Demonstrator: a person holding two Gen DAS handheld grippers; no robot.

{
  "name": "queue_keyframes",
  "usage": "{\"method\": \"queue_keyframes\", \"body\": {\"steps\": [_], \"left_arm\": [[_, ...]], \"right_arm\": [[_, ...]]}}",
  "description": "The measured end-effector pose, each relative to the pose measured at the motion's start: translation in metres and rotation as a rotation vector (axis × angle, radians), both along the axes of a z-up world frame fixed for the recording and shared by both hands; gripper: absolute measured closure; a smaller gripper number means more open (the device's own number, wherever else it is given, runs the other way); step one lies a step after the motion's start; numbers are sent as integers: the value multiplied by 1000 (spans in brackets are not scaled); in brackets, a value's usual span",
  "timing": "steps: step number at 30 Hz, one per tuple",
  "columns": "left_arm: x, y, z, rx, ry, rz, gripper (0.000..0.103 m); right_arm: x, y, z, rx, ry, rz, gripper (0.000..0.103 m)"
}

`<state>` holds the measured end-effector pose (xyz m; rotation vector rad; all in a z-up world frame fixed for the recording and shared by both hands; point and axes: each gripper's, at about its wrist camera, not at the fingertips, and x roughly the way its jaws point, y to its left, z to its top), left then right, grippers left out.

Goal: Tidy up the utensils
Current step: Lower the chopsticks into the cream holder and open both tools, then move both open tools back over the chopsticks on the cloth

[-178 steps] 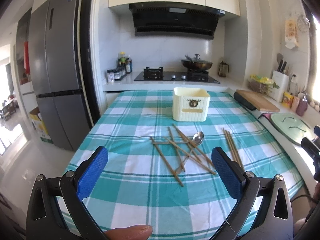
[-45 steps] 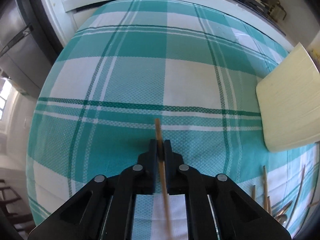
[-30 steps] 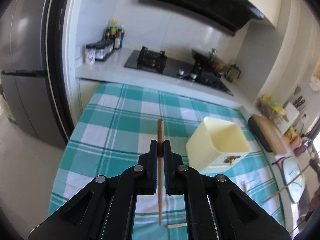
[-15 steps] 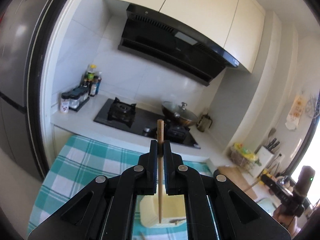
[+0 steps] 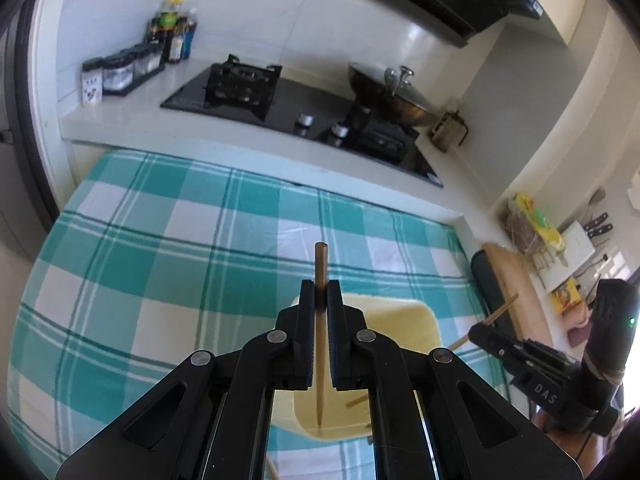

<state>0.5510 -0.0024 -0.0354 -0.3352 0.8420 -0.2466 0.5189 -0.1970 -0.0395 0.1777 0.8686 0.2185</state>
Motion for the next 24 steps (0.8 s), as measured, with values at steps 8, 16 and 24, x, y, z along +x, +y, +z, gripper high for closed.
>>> {"method": "queue_keyframes", "body": {"steps": [8, 16, 24], "left_arm": [[-44, 18, 18, 25, 8, -86, 48], [-217, 74, -21, 248, 26, -177, 17], [-333, 86, -130, 119, 150, 13, 17]], "right_arm": [[-23, -2, 13, -45, -89, 7, 65], [-182, -40, 18, -187, -139, 92, 57], [-341, -80, -110, -301, -79, -137, 57]]}}
